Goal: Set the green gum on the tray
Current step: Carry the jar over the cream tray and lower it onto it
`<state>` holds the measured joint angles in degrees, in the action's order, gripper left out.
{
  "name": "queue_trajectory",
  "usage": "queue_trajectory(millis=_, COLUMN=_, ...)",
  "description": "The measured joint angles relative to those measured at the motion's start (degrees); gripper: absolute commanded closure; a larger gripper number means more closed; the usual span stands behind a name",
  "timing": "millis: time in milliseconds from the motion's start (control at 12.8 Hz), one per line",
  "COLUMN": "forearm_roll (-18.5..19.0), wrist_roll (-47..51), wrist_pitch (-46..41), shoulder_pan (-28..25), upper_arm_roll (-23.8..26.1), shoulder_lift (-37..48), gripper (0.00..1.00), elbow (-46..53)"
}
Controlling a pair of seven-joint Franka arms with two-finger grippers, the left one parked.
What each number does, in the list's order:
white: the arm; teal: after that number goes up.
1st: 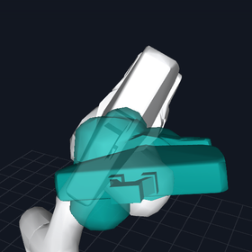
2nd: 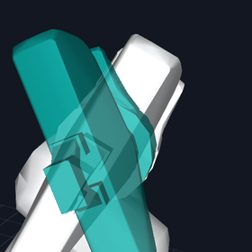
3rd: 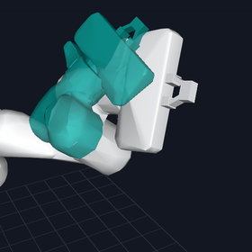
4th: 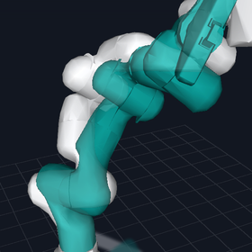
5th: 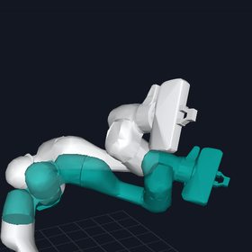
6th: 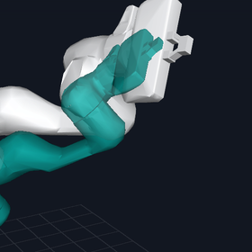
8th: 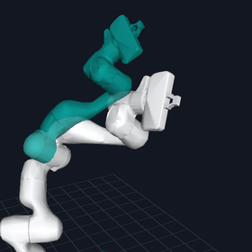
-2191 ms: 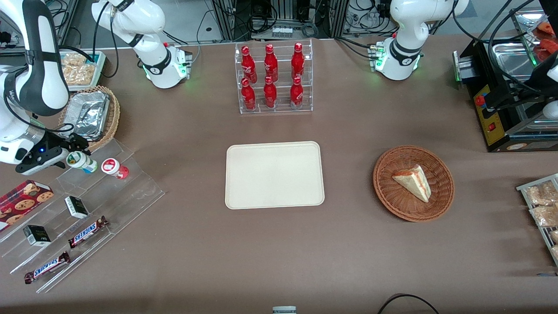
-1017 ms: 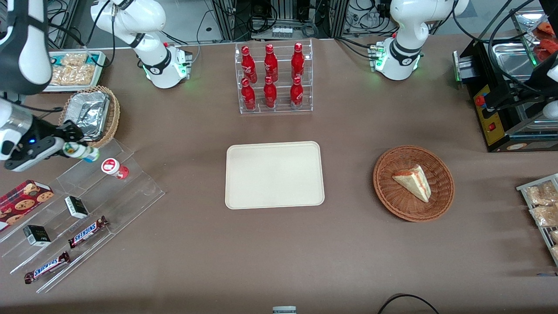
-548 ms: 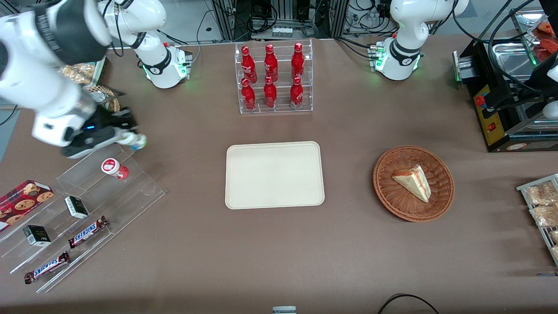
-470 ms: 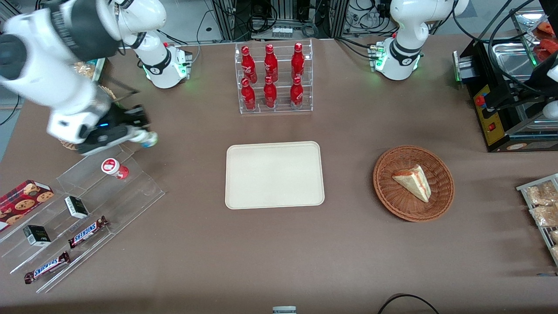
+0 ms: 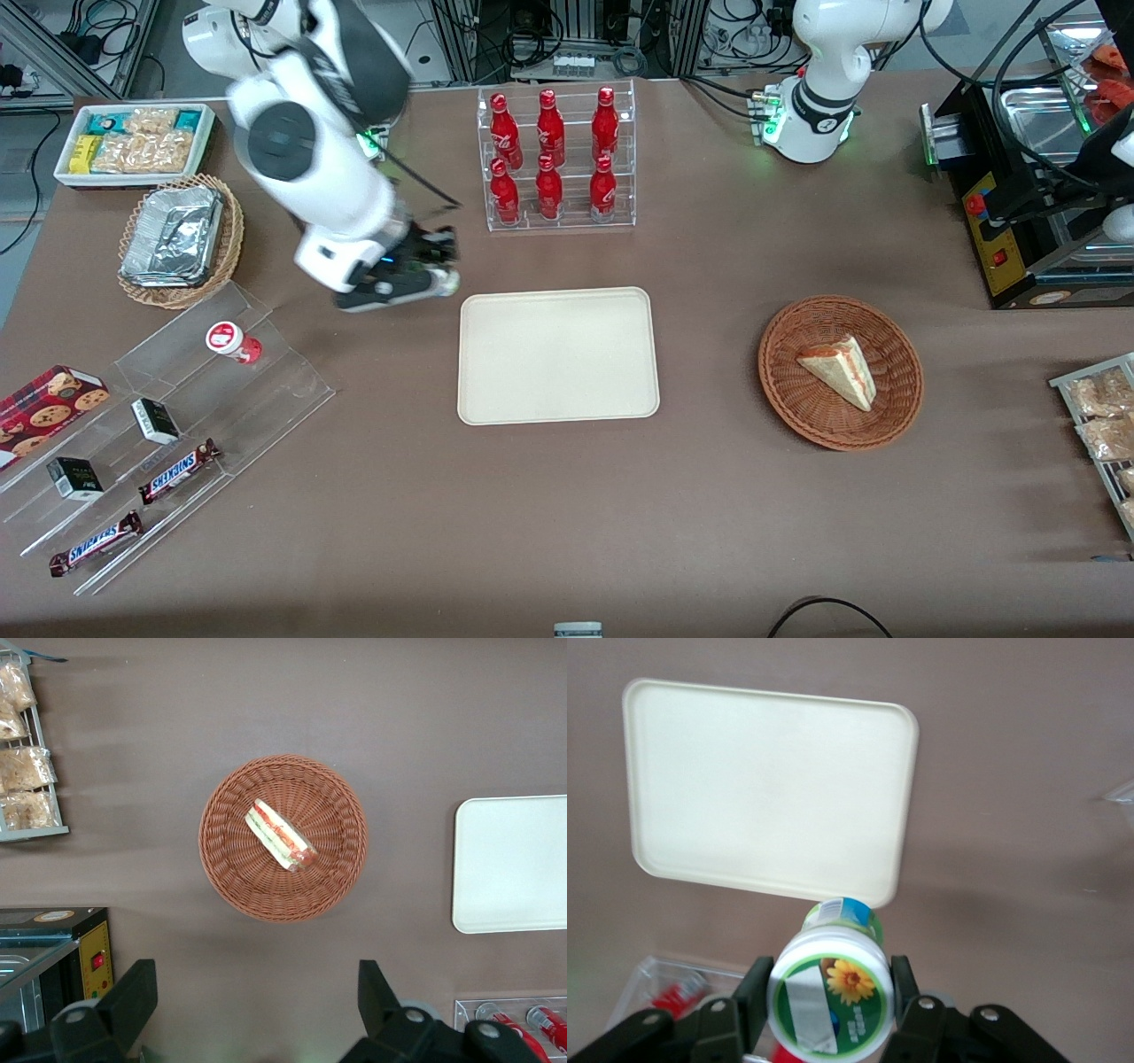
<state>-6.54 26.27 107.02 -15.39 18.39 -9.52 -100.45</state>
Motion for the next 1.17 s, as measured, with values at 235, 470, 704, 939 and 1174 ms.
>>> queue_trajectory(millis=235, forearm_roll=2.7, wrist_roll=9.6, wrist_pitch=7.7, shoulder_pan=-5.7, upper_arm_roll=-0.1, shoulder_lift=-6.3, gripper=1.00, elbow=0.6)
queue_trajectory(millis=470, forearm_roll=7.3, wrist_roll=18.3, wrist_pitch=13.9, shoulder_pan=-10.1, upper_arm_roll=-0.1, shoulder_lift=-12.2, gripper=1.00, elbow=0.7)
queue_trajectory(millis=704, forearm_roll=9.9, wrist_roll=22.3, wrist_pitch=19.3, shoulder_pan=-11.8, upper_arm_roll=-0.2, shoulder_lift=-17.3, gripper=1.00, elbow=0.8)
queue_trajectory(millis=939, forearm_roll=10.9, wrist_roll=23.7, wrist_pitch=23.5, shoulder_pan=-12.5, upper_arm_roll=-0.3, shoulder_lift=-21.1, gripper=1.00, elbow=0.8)
queue_trajectory(millis=1174, forearm_roll=13.8, wrist_roll=25.6, wrist_pitch=25.1, shoulder_pan=-12.7, upper_arm_roll=-0.3, shoulder_lift=-23.2, gripper=1.00, elbow=0.8)
